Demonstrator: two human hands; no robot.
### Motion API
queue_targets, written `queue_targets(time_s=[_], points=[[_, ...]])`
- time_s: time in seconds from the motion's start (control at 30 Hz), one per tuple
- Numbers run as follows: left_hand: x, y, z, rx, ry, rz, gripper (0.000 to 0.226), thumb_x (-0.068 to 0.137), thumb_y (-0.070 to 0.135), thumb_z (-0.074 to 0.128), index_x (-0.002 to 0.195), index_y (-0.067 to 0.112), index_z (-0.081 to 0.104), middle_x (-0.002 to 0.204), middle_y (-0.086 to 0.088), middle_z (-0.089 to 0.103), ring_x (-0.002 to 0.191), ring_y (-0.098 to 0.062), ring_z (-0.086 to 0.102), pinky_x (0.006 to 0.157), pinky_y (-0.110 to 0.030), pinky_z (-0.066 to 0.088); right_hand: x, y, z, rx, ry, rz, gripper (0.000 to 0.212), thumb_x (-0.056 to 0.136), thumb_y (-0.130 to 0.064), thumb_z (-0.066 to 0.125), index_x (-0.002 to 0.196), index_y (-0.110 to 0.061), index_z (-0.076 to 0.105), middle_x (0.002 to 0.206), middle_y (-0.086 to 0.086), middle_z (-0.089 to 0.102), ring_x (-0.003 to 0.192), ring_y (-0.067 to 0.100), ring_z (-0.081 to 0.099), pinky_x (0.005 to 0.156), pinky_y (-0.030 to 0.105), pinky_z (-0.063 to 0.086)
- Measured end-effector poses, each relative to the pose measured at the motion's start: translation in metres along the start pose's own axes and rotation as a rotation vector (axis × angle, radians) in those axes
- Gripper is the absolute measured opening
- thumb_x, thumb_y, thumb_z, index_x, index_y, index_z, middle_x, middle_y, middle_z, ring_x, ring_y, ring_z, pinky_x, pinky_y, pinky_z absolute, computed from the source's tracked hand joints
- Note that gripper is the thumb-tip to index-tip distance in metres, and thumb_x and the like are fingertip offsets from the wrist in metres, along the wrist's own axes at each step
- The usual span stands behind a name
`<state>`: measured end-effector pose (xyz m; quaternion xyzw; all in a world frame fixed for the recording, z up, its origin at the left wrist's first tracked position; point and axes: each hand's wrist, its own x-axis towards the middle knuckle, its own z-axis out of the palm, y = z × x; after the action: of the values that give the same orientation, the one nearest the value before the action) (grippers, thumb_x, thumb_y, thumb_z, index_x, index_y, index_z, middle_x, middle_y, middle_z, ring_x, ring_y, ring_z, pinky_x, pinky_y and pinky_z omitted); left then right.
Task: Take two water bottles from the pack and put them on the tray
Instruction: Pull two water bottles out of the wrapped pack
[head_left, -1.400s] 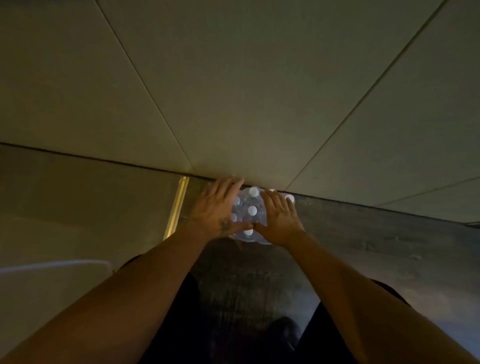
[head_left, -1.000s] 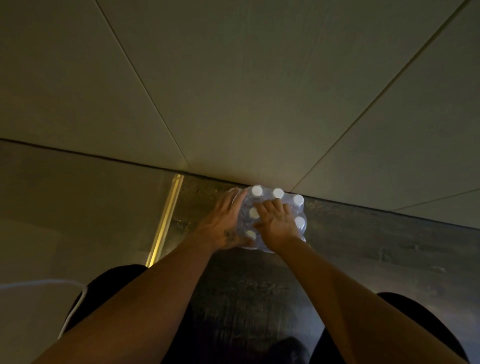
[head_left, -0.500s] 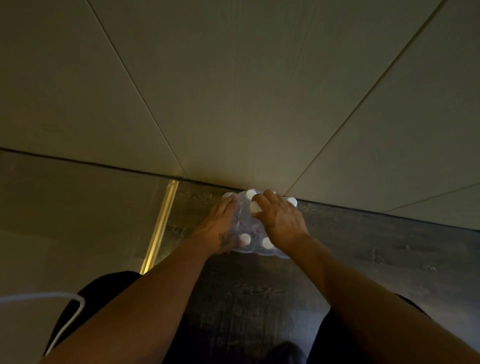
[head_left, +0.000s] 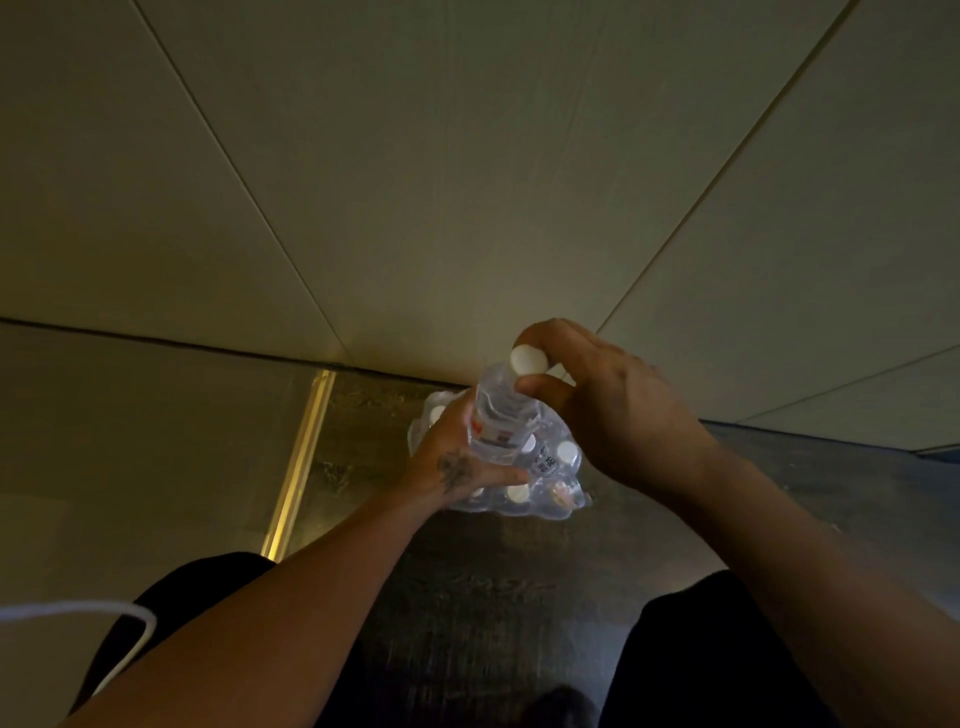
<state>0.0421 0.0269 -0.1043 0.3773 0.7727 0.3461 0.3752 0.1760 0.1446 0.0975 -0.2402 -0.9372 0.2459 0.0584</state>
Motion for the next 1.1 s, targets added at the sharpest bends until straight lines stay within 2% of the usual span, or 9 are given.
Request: queue_targets(time_s=[0.17, 0.3, 0.4, 0.53, 0.67, 0.73, 0.8, 0.93, 1.1], points=[[0.000, 0.014, -0.003, -0.077, 0.012, -0.015, 0.086, 0.043, 0.073, 0.094, 0.114, 0.060, 0.048, 0.096, 0.050, 0.061, 0.095, 0.045, 0.045, 0.076, 0.001, 0.036, 0.010, 0.005, 0.005, 0.124, 0.058, -0.009, 0.038, 0.103, -0.048, 0.049, 0.129, -0.022, 0.059, 0.123, -0.004, 0.069, 0.106, 0.018, 0.070, 0.081, 0.048, 0.061], [0.005, 0.011, -0.008, -0.178, -0.002, -0.144, 0.094, 0.053, 0.034, 0.104, 0.136, 0.030, 0.060, 0.106, 0.031, 0.067, 0.116, 0.001, 0.064, 0.097, -0.025, 0.049, 0.023, 0.030, 0.011, 0.230, 0.145, 0.127, 0.041, 0.106, -0.059, 0.040, 0.131, -0.030, 0.054, 0.107, -0.008, 0.072, 0.092, 0.012, 0.074, 0.073, 0.035, 0.061], [0.004, 0.016, -0.014, -0.150, 0.030, -0.146, 0.093, 0.058, 0.022, 0.104, 0.140, 0.019, 0.060, 0.128, 0.008, 0.073, 0.127, -0.019, 0.066, 0.112, -0.048, 0.052, 0.028, 0.059, 0.040, 0.225, 0.065, 0.386, 0.033, 0.108, -0.051, 0.042, 0.119, -0.025, 0.060, 0.102, -0.002, 0.075, 0.089, 0.020, 0.074, 0.079, 0.043, 0.062], [0.005, 0.024, -0.011, -0.098, 0.033, -0.139, 0.074, 0.066, 0.022, 0.101, 0.129, 0.022, 0.064, 0.118, 0.009, 0.072, 0.123, -0.021, 0.069, 0.105, -0.037, 0.054, 0.024, 0.075, 0.105, -0.078, -0.172, 0.482, 0.021, 0.107, -0.036, 0.054, 0.115, -0.021, 0.067, 0.105, 0.007, 0.075, 0.089, 0.024, 0.070, 0.079, 0.039, 0.061], [0.003, 0.034, 0.003, -0.047, 0.592, -0.189, 0.055, 0.085, 0.050, 0.086, 0.127, 0.018, 0.068, 0.109, 0.010, 0.074, 0.102, -0.010, 0.075, 0.089, -0.024, 0.060, 0.025, 0.072, 0.148, -0.231, -0.344, 0.463, 0.030, 0.103, -0.036, 0.061, 0.129, -0.022, 0.063, 0.128, 0.006, 0.070, 0.114, 0.028, 0.069, 0.097, 0.045, 0.059], [0.009, 0.017, -0.002, -0.134, 0.252, -0.189, 0.080, 0.074, 0.039, 0.097, 0.138, 0.008, 0.061, 0.113, 0.005, 0.069, 0.093, -0.002, 0.068, 0.080, -0.010, 0.051, 0.024, 0.073, 0.161, -0.278, -0.388, 0.433, 0.046, 0.099, -0.036, 0.067, 0.141, -0.022, 0.055, 0.142, 0.006, 0.059, 0.128, 0.029, 0.062, 0.102, 0.047, 0.057], [0.008, 0.011, -0.007, -0.101, 0.057, -0.205, 0.090, 0.063, 0.022, 0.104, 0.139, 0.010, 0.057, 0.116, 0.004, 0.063, 0.108, -0.014, 0.065, 0.091, -0.018, 0.049, 0.023, 0.074, 0.169, -0.352, -0.383, 0.398, 0.056, 0.096, -0.035, 0.072, 0.146, -0.021, 0.051, 0.148, 0.008, 0.052, 0.133, 0.029, 0.058, 0.105, 0.047, 0.056], [0.008, 0.011, -0.006, -0.115, 0.113, -0.200, 0.094, 0.057, 0.020, 0.105, 0.137, 0.012, 0.058, 0.115, 0.005, 0.060, 0.108, -0.016, 0.059, 0.095, -0.031, 0.048, 0.019, 0.078, 0.174, -0.425, -0.415, 0.417, 0.061, 0.095, -0.028, 0.075, 0.148, -0.017, 0.047, 0.152, 0.011, 0.046, 0.137, 0.032, 0.055, 0.104, 0.048, 0.058], [0.006, 0.001, -0.012, -0.173, 0.127, -0.203, 0.092, 0.055, 0.013, 0.105, 0.133, 0.012, 0.057, 0.101, 0.014, 0.061, 0.097, -0.017, 0.062, 0.074, -0.013, 0.046, 0.019, 0.089, 0.170, -0.429, -0.449, 0.383, 0.041, 0.101, -0.030, 0.069, 0.138, -0.015, 0.057, 0.138, 0.012, 0.066, 0.123, 0.027, 0.068, 0.102, 0.042, 0.058]])
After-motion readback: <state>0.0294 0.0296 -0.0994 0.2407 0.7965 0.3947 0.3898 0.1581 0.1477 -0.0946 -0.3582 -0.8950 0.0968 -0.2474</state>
